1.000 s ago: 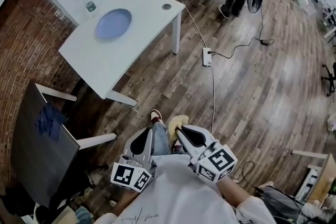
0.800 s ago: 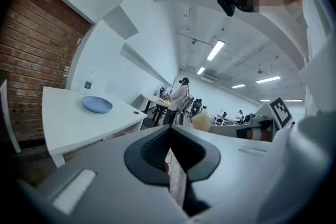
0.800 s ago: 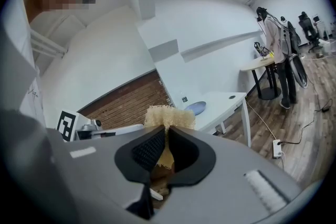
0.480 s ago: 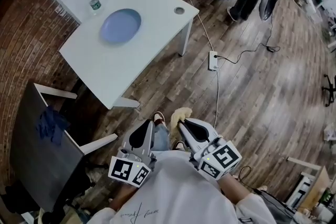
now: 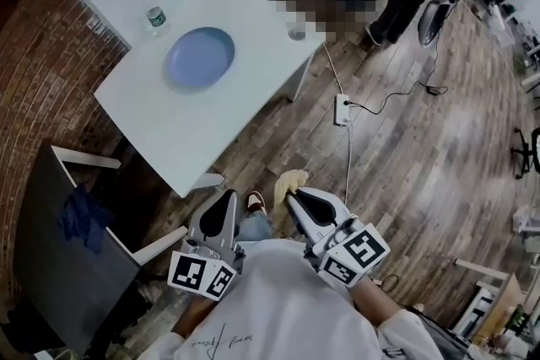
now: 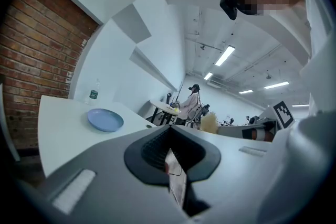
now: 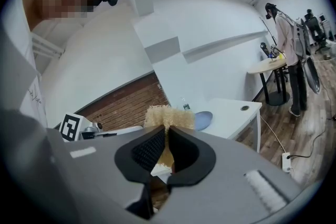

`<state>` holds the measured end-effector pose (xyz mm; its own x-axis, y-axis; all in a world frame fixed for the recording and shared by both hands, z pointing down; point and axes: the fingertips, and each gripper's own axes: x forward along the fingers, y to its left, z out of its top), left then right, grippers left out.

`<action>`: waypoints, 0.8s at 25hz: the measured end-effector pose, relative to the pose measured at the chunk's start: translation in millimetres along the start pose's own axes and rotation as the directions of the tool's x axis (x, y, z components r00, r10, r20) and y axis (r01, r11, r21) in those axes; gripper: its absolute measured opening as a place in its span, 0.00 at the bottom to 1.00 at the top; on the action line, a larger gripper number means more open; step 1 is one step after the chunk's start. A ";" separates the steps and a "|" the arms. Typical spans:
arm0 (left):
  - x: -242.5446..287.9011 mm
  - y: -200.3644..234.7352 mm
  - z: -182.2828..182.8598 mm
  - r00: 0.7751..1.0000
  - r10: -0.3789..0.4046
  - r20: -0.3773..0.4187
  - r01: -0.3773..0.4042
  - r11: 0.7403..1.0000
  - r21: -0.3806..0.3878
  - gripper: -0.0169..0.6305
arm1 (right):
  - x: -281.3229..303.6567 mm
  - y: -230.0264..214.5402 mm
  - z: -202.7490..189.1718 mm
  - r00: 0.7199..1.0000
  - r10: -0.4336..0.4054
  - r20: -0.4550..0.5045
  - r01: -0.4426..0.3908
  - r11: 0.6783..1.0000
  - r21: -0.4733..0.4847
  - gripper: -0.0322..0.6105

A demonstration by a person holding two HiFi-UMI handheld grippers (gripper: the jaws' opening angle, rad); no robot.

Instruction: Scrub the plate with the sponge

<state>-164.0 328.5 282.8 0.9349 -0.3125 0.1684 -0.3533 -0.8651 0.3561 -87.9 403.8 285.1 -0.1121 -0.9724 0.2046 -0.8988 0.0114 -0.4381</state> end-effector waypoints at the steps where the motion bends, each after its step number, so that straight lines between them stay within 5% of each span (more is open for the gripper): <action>1: 2.8 6.5 2.9 1.000 0.002 0.002 -0.002 1.000 0.000 0.05 | 6.6 -0.8 2.0 1.000 -0.002 -0.001 0.002 1.000 -0.003 0.10; 20: 25.9 94.6 39.8 0.997 0.073 0.032 -0.073 0.997 0.009 0.05 | 93.4 -10.1 25.3 1.000 0.003 -0.030 -0.004 0.999 -0.047 0.10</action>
<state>-171.8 223.0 284.3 0.9071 -0.3875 0.1641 -0.4207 -0.8432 0.3348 -78.5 307.0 286.5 -0.1274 -0.9648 0.2300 -0.9173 0.0264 -0.3974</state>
